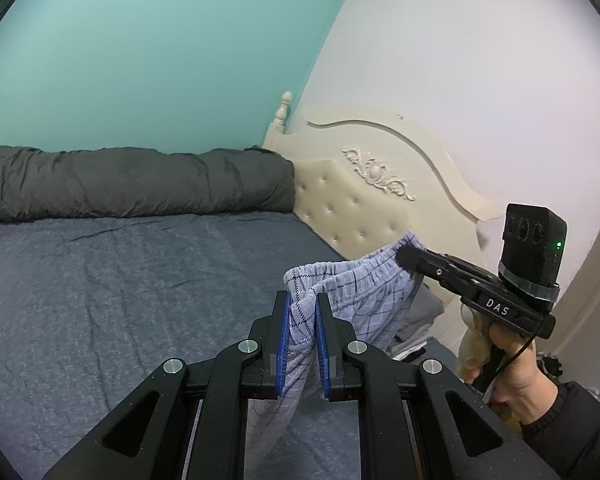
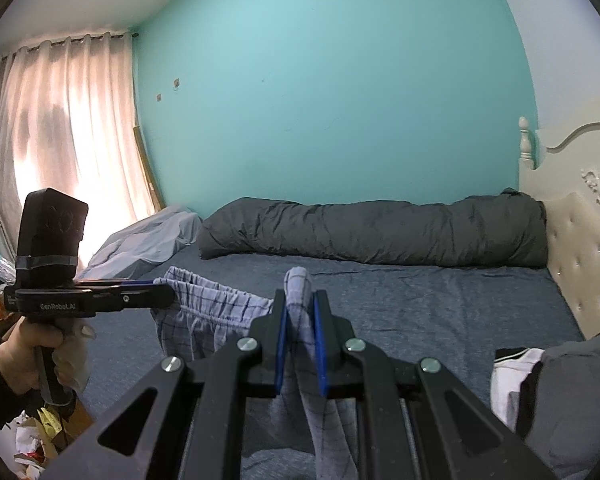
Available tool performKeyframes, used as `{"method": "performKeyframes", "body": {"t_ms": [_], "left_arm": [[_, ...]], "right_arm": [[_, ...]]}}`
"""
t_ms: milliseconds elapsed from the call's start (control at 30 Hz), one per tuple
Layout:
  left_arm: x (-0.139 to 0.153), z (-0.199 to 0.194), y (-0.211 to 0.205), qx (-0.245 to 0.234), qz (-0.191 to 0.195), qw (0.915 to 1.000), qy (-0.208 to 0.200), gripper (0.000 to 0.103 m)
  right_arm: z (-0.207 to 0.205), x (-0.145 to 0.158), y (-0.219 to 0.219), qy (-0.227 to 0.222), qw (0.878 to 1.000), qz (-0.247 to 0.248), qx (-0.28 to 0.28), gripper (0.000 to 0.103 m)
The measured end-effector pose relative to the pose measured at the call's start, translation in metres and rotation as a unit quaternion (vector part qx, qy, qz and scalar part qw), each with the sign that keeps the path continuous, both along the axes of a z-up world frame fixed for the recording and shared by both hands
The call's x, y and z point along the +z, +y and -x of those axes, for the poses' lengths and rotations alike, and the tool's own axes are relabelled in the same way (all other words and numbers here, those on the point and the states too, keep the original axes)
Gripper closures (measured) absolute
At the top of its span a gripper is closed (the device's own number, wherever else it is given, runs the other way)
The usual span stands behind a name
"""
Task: Fold clothes
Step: 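Carry the held boxers with both tools toward the clothes stack by the headboard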
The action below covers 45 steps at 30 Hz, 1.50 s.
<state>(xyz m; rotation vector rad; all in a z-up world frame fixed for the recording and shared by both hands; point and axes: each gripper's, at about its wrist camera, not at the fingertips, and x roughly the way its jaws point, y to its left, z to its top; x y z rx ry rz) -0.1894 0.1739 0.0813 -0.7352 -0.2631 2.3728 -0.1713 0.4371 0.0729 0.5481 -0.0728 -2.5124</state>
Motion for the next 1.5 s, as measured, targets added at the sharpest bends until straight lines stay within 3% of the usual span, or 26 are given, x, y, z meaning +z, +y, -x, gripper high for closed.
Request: {"method": "performKeyframes", "body": {"t_ms": [700,1500], "left_arm": [[0.027,-0.022,0.128,-0.083,0.003,0.9965,0.012,0.09],[0.028,-0.011,0.313,-0.185,0.019,0.9826,-0.005,0.09]], "right_arm": [[-0.046,0.027,0.12,0.01,0.998,-0.002,-0.069,0.092],[-0.091,0.03,0.279,-0.001,0.986,0.012,-0.166,0.092]]}}
